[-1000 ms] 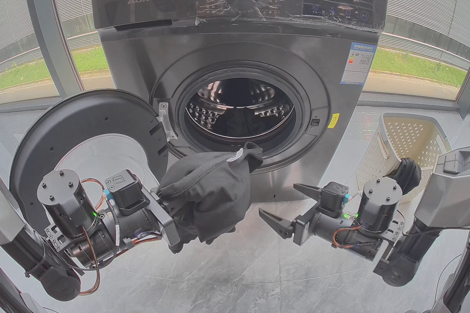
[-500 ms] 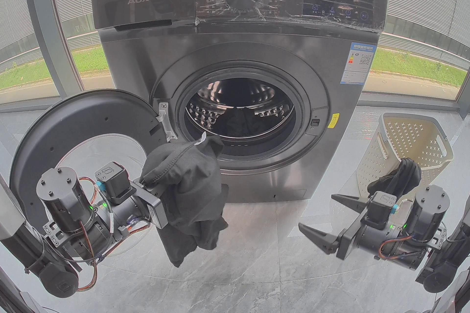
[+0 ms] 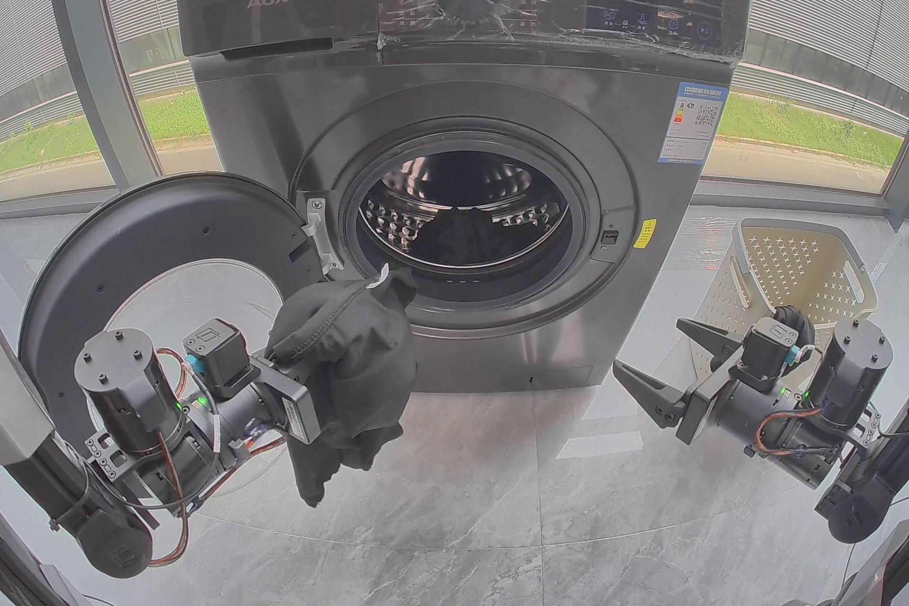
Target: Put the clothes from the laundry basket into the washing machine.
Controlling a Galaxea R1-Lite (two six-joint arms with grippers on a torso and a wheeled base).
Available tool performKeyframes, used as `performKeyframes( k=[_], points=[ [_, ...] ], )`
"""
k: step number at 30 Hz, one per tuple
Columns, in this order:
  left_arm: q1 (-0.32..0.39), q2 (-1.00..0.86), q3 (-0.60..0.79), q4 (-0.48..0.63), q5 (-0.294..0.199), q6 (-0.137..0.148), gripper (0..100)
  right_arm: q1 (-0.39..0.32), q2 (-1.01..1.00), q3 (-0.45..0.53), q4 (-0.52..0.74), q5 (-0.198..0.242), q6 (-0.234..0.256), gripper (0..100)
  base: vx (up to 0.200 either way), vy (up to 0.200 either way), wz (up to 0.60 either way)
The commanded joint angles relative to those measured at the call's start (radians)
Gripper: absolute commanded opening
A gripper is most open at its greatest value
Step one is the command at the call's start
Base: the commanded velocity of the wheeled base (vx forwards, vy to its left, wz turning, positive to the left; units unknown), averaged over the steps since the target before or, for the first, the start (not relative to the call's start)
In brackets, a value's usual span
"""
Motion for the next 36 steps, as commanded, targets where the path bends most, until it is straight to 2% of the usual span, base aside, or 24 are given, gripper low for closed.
performKeyframes(
  k=[1, 8, 14, 23, 29, 36],
  points=[
    [0.000, 0.014, 0.004, -0.001, 0.001, 0.001, 0, 0.000, 0.000, 0.005, 0.000, 0.000, 0.001, 100, 0.000, 0.000, 0.00],
    [0.006, 0.033, 0.013, 0.001, -0.002, -0.001, 0, 0.000, 0.001, 0.004, 0.000, 0.000, 0.002, 100, 0.000, 0.000, 0.00],
    [0.002, 0.051, 0.010, -0.001, 0.001, 0.002, 0, 0.000, 0.000, 0.004, 0.000, 0.000, 0.002, 100, 0.200, 0.000, 0.00],
    [-0.001, 0.066, 0.013, -0.001, 0.002, 0.002, 0, 0.003, 0.001, 0.005, 0.001, 0.000, 0.004, 100, 0.000, 0.000, 0.00],
    [-0.001, 0.077, 0.014, -0.001, 0.002, 0.004, 0, 0.009, 0.003, 0.007, 0.004, 0.000, 0.004, 100, 0.200, 0.000, 0.00],
    [-0.005, 0.085, 0.014, -0.001, 0.002, 0.005, 0, 0.012, 0.007, 0.007, 0.006, -0.002, 0.005, 100, 0.000, 0.000, 0.00]
  ],
)
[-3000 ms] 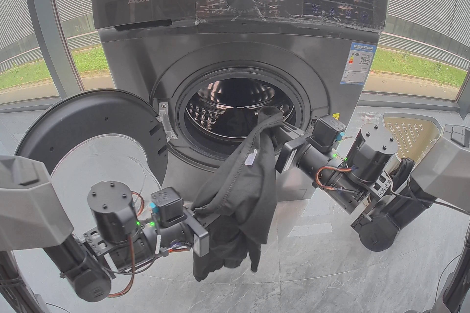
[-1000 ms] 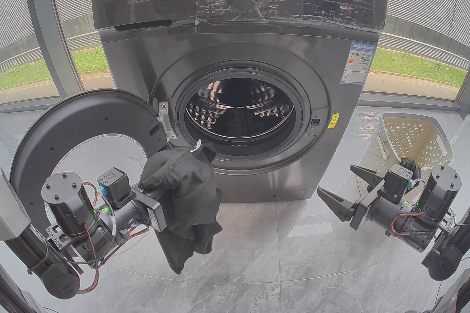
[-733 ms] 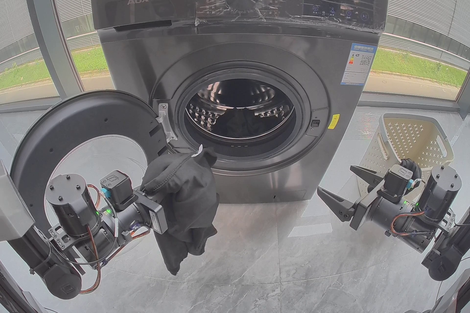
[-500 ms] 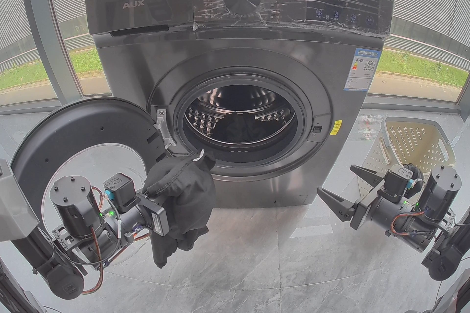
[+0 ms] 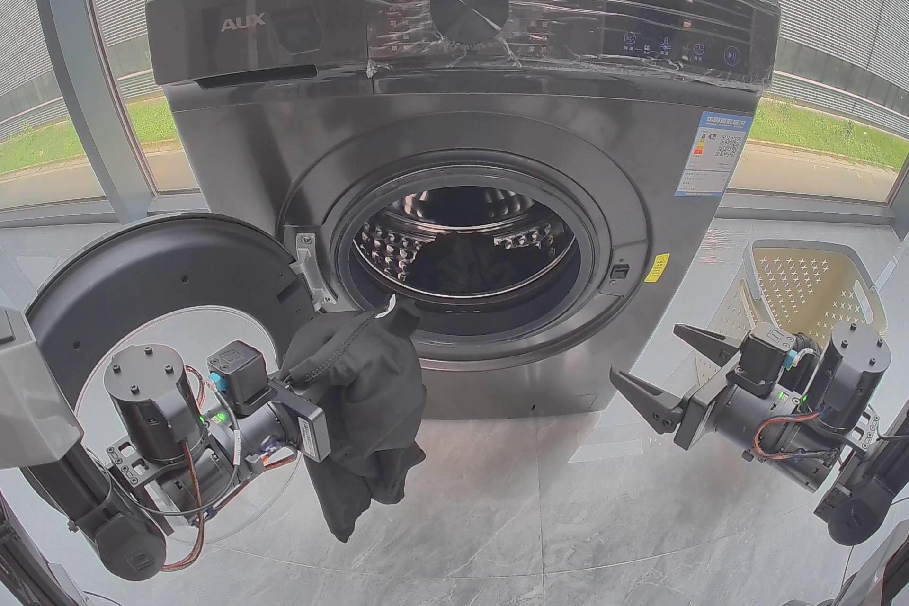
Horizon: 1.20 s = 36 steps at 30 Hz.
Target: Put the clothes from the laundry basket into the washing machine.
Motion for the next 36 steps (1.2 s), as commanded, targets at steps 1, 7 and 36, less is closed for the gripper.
performKeyframes(
  k=[1, 7, 36],
  points=[
    [-0.002, 0.008, -0.001, 0.000, 0.000, 0.001, 0, 0.002, 0.005, 0.000, 0.000, 0.002, 0.000, 100, 0.000, 0.000, 0.00],
    [-0.002, 0.022, -0.001, 0.000, 0.000, 0.001, 0, 0.002, 0.005, 0.000, 0.000, 0.002, 0.000, 100, 0.167, 0.000, 0.00],
    [-0.153, 0.203, -0.138, 0.000, 0.006, -0.076, 0, 0.054, -0.001, 0.016, 0.000, 0.002, 0.002, 100, 0.048, 0.000, 0.00]
  ],
)
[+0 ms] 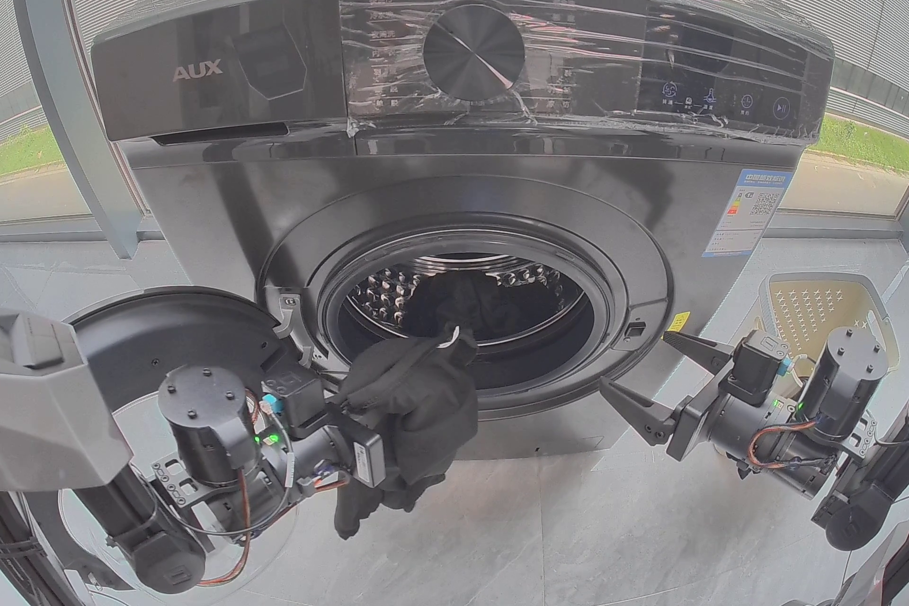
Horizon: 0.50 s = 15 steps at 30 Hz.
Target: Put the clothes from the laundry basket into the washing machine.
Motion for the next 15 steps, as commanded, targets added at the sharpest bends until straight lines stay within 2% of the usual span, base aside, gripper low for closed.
performKeyframes(
  k=[1, 9, 13, 15],
  points=[
    [-0.029, 0.131, -0.102, 0.000, 0.000, -0.008, 0, 0.018, -0.003, 0.013, -0.001, 0.001, 0.000, 100, 0.000, 0.000, 0.00],
    [-0.008, 0.310, -0.415, 0.000, -0.001, -0.028, 0, 0.035, -0.003, 0.016, -0.001, 0.001, 0.000, 100, 0.000, 0.000, 0.00],
    [-0.005, 0.366, -0.486, 0.000, 0.002, -0.029, 0, 0.035, -0.003, 0.016, -0.001, 0.001, 0.000, 100, 0.000, 0.000, 0.00],
    [-0.008, 0.398, -0.522, 0.001, 0.003, -0.042, 0, 0.033, -0.003, 0.016, -0.001, 0.001, -0.001, 100, 0.000, 0.000, 0.00]
  ],
)
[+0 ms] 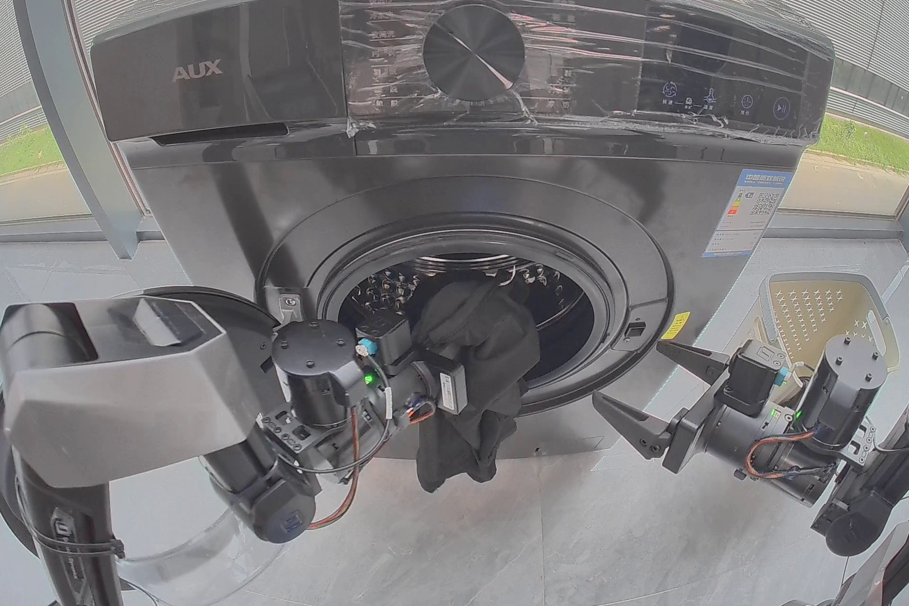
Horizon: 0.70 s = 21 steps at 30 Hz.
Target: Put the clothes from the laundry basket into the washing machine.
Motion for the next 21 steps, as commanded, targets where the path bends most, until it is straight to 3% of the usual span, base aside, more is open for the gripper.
performKeyframes(
  k=[1, 4, 11, 15, 17, 21],
  points=[
    [0.002, 0.145, -0.122, 0.001, 0.003, -0.022, 0, 0.004, -0.001, 0.002, -0.001, 0.001, -0.001, 100, 0.000, 0.000, 0.00],
    [0.002, 0.185, -0.188, 0.007, 0.006, -0.054, 0, 0.005, 0.001, 0.003, 0.001, 0.002, -0.001, 100, 0.000, 0.000, 0.00],
    [0.039, 0.286, -0.417, 0.064, 0.010, -0.060, 0, 0.013, 0.002, 0.003, -0.001, 0.002, -0.003, 100, 0.000, 0.000, 0.00],
    [0.058, 0.297, -0.515, 0.162, 0.052, -0.065, 0, 0.013, 0.005, 0.003, 0.001, 0.004, -0.003, 100, 0.000, 0.000, 0.00],
    [0.059, 0.305, -0.587, 0.244, 0.055, -0.100, 0, 0.018, 0.007, 0.003, 0.001, 0.004, -0.003, 100, 0.000, 0.000, 0.00],
    [0.061, 0.355, -0.716, 0.310, 0.062, -0.121, 0, 0.021, 0.008, 0.002, 0.001, 0.004, -0.001, 100, 0.000, 0.000, 0.00]
  ],
)
